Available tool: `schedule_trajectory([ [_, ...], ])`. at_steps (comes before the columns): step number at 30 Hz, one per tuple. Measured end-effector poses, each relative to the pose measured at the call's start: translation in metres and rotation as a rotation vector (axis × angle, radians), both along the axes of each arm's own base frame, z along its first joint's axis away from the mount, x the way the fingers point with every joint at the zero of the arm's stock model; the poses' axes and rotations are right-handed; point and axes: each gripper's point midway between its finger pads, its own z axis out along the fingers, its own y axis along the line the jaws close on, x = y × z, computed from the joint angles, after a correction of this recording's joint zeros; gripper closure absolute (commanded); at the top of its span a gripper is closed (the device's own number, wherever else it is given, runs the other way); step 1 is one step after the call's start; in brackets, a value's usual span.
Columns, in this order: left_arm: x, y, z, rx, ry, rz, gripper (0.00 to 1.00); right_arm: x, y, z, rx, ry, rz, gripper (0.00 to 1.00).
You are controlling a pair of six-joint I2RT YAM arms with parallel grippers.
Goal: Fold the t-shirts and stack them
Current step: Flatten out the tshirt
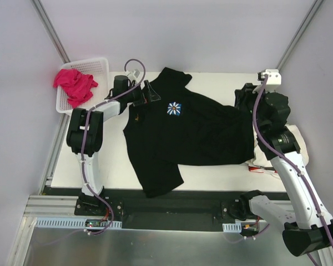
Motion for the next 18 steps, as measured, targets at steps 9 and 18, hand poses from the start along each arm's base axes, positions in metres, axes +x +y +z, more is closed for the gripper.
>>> schedule_trajectory([
  [9,0.021,-0.02,-0.037,-0.06,0.08,-0.053,0.01,0.017,0.008,-0.014,-0.005,0.033,0.016,0.59],
  [18,0.031,-0.024,-0.052,-0.09,0.123,-0.036,0.01,0.024,0.009,-0.023,-0.014,0.059,0.013,0.59],
])
